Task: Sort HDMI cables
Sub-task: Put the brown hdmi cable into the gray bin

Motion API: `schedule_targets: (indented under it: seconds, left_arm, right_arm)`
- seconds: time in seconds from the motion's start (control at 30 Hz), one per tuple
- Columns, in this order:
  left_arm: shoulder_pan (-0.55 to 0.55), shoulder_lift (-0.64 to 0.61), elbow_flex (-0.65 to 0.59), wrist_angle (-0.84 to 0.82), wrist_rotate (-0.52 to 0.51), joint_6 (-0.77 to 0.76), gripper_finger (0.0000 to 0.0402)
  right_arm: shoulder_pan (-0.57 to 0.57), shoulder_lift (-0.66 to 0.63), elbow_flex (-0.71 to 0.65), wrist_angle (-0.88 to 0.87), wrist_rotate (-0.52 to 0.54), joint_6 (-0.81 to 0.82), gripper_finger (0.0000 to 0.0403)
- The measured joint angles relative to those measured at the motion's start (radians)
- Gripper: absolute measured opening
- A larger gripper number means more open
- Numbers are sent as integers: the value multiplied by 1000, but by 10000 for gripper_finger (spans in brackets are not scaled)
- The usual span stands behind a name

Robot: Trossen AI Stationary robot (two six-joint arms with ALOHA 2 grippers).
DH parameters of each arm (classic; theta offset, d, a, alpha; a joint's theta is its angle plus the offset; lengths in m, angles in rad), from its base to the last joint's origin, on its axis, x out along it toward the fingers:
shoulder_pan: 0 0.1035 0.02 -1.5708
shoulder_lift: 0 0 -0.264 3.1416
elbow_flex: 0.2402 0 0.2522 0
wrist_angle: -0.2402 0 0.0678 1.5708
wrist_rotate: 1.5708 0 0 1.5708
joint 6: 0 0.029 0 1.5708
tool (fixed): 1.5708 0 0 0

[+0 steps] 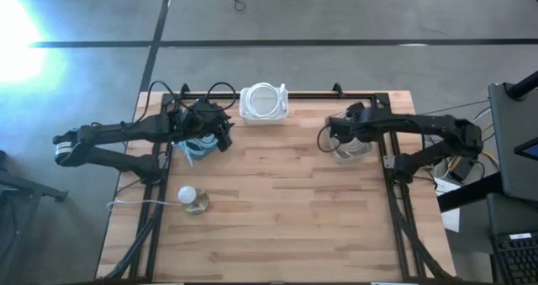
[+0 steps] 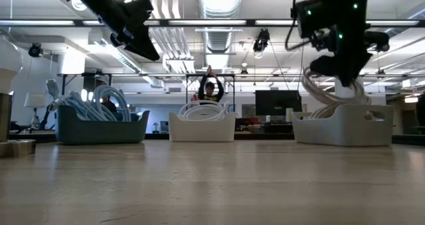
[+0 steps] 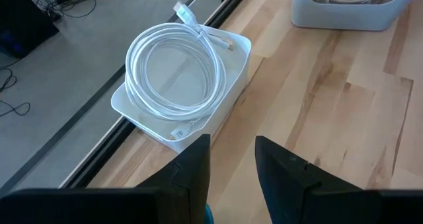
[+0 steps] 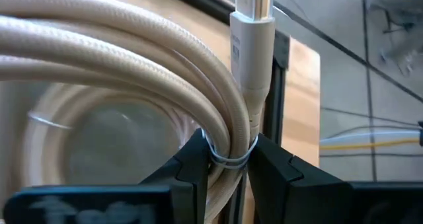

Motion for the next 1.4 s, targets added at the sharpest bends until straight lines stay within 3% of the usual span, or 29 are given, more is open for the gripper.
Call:
schedule_targets:
  seconds: [0.3,0.63,0.9,1.13,1.23,1.4]
  left_arm:
    - [0,0,0,0,0,-2,124]
    - [0,0,0,1,0,-7,124]
    - [0,0,-1,1,0,-7,124]
    - [0,0,-1,1,0,-7,124]
    - [0,0,-1,1,0,-7,124]
    - [0,0,-2,0,0,-7,124]
  right_arm:
    - [-1,0,-104,7,3,15,84]
    - [-6,0,-132,11,8,31,143]
    - [-6,0,-61,24,8,0,173]
    - [-4,0,36,29,8,-65,172]
    - [16,-1,50,100,2,-95,166]
    - [55,-1,-22,397,-99,-278,137]
